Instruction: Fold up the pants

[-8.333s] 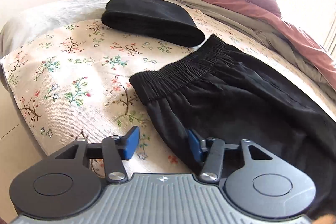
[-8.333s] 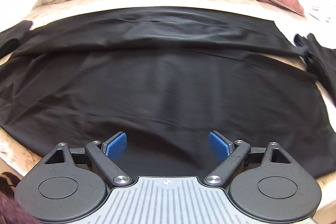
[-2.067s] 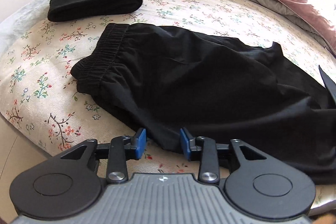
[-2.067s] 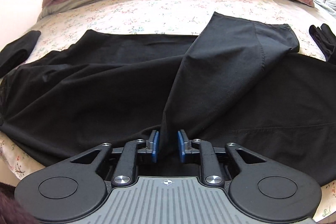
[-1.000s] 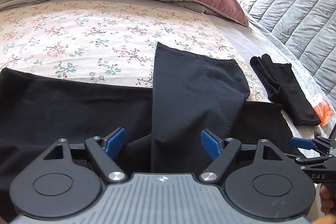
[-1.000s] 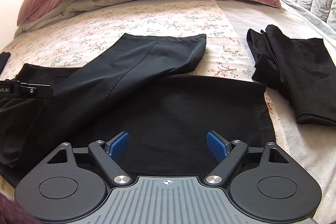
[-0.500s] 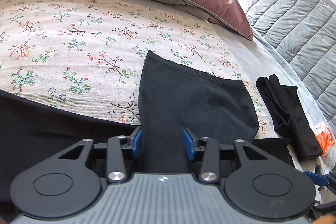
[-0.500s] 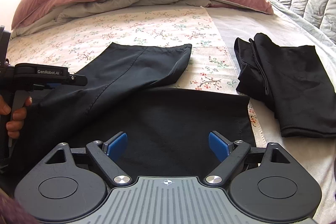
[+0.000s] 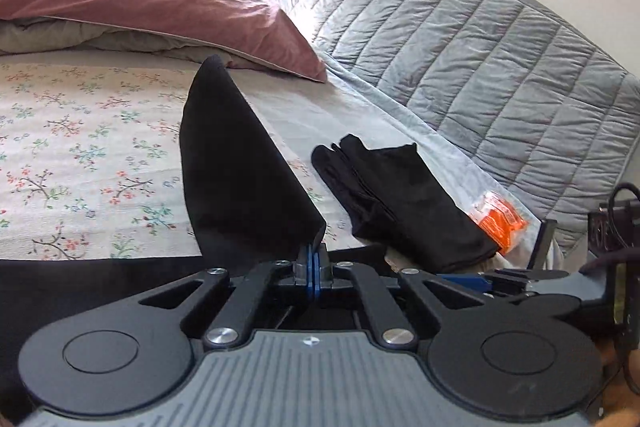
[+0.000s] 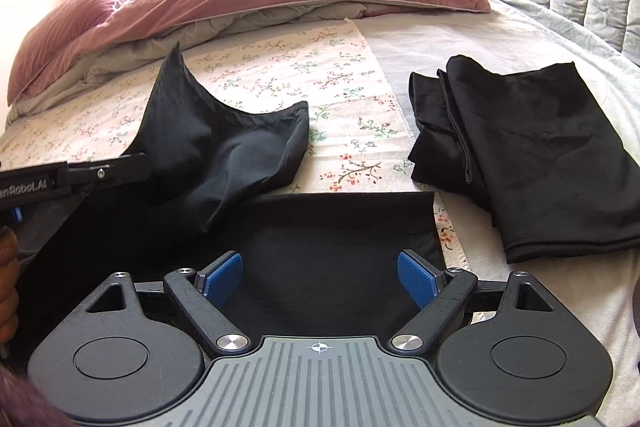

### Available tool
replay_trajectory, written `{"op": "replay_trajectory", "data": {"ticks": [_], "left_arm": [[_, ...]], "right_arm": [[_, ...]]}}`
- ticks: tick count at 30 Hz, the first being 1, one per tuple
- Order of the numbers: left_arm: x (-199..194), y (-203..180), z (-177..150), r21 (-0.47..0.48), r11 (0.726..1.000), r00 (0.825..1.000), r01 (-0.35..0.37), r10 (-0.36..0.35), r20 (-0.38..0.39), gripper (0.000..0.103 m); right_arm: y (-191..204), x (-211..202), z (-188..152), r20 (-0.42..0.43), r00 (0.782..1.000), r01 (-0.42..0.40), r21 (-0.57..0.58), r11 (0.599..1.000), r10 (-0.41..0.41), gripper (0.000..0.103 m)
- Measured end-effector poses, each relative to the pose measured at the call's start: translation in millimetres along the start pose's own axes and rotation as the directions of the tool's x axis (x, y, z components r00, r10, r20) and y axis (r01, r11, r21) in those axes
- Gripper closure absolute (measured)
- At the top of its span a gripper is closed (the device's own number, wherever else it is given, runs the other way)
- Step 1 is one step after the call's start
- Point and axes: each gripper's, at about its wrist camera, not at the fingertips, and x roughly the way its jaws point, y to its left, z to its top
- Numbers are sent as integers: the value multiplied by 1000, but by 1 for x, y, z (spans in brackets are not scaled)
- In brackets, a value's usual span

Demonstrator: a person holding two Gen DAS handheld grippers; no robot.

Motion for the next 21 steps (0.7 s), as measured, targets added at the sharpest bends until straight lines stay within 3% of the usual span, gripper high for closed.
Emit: {"op": "replay_trajectory", "data": {"ticks": [7, 11, 16, 21], "left_arm": [[16, -32, -44, 63, 994, 991, 87, -80, -106, 94], [24, -39, -67, 97, 987, 978, 127, -109, -177, 94], [30, -51, -93, 184, 961, 934, 204, -135, -331, 93], [15, -65, -101, 308, 935, 954, 175, -84, -289, 83]], "right_arm": [[-24, -13, -5, 28, 996, 79, 23, 997, -79, 16], [-43, -20, -9, 41, 997, 62, 86, 994, -66, 16], [-54, -23, -13, 43, 998, 49, 116, 992, -54, 16], [-66, -24, -17, 41, 997, 61, 153, 986, -68, 16]]}}
